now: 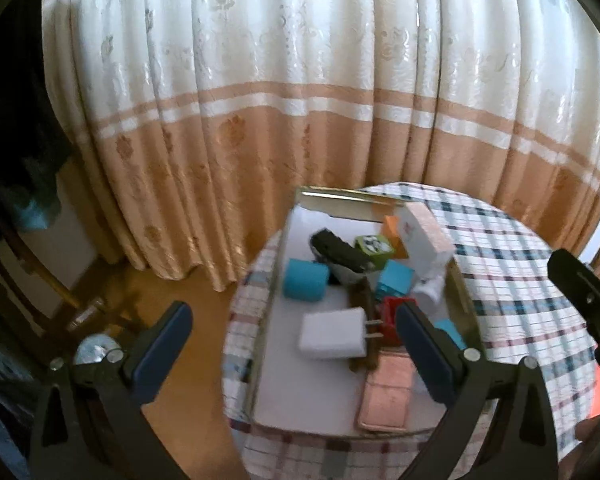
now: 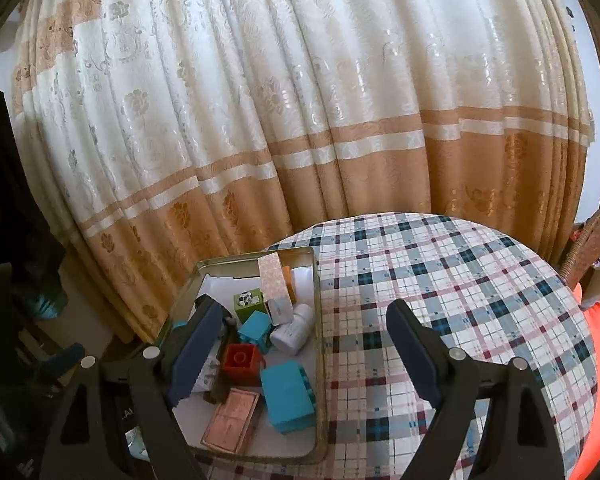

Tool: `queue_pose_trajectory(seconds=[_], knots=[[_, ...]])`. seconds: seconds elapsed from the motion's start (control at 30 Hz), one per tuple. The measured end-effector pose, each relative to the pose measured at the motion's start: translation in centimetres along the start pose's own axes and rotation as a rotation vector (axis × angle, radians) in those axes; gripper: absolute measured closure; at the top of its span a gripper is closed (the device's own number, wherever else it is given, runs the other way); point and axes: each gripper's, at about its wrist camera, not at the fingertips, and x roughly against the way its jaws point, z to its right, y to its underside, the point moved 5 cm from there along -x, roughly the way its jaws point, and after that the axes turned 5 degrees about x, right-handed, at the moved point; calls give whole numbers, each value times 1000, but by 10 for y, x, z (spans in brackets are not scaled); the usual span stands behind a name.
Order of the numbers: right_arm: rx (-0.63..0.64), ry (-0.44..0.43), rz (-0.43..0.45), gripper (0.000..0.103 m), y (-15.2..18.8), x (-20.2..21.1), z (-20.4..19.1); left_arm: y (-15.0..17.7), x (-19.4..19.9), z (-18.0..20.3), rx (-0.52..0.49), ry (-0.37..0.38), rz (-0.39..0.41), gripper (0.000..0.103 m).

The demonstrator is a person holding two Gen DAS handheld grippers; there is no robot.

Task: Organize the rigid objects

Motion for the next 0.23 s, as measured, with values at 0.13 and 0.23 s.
queue_pose_trajectory(seconds=[0.13,0.23], knots=[[7,13,-4,17,2,4,3,5,5,1,-6,-21,8,0],[-4,16,-12,17,1,5,7,5,7,1,-15,-43,14,0]])
